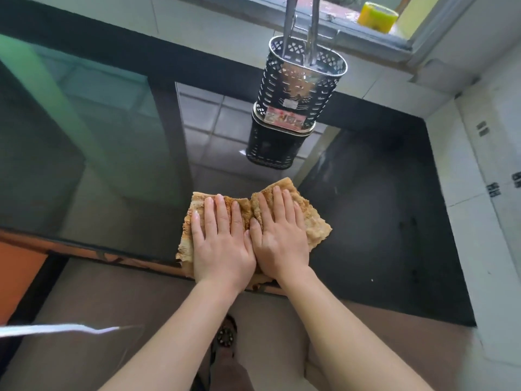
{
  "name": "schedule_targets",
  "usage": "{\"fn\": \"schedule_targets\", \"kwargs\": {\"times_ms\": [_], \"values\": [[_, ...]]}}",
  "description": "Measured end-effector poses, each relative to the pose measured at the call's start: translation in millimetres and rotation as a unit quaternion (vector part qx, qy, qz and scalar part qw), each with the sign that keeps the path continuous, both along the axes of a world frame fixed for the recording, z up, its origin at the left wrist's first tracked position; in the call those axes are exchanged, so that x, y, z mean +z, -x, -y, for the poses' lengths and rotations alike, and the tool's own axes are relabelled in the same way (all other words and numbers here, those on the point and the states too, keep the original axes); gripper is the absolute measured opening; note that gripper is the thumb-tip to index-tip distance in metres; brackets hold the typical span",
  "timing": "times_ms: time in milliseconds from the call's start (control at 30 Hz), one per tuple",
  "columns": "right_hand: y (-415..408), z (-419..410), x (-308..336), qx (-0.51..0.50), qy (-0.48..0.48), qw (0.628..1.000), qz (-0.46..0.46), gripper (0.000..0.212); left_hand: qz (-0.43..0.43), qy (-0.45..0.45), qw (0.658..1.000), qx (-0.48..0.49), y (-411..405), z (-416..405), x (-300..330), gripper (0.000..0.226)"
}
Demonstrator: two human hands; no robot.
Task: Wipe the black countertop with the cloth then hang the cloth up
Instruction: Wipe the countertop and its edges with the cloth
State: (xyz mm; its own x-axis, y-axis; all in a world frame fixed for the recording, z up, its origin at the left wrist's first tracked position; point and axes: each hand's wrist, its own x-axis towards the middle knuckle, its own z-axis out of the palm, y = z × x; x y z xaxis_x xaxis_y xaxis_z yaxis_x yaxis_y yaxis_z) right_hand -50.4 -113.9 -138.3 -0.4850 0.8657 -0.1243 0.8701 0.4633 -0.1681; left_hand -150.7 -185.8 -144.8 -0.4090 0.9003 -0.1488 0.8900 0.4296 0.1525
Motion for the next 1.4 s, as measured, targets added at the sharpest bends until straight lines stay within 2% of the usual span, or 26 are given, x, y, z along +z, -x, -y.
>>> {"fn": "schedule_targets", "kwargs": {"times_ms": [200, 367, 567, 700, 1033, 1267, 1400], "values": [[-50, -10, -5, -0.101, -0.011, 0.995, 0.006, 0.063, 0.011, -0.001, 0.998, -0.065, -42, -31, 0, 0.066], [-63, -6, -7, -0.182, -0.006, 0.983, -0.007, 0.069, 0.005, 0.001, 0.997, -0.082, -57, -37, -2, 0.067], [-83, -5, -5, -0.168, -0.005, 0.986, -0.008, 0.067, -0.002, 0.004, 0.995, -0.102, -72, -38, -1, 0.069], [-133, -10, -3, -0.185, -0.004, 0.983, -0.007, 0.065, 0.026, -0.004, 0.99, -0.141, -118, -48, 1, 0.069], [-236, -43, -4, -0.264, -0.016, 0.964, 0.028, 0.063, 0.082, -0.005, 0.972, -0.222, -216, -100, 1, 0.069], [-270, -57, -2, -0.318, -0.026, 0.947, 0.013, 0.063, 0.11, 0.004, 0.956, -0.271, -249, -126, 3, 0.067], [-270, -62, 3, -0.344, -0.013, 0.939, 0.002, 0.072, 0.145, 0.004, 0.949, -0.28, -249, -133, 9, 0.063]]}}
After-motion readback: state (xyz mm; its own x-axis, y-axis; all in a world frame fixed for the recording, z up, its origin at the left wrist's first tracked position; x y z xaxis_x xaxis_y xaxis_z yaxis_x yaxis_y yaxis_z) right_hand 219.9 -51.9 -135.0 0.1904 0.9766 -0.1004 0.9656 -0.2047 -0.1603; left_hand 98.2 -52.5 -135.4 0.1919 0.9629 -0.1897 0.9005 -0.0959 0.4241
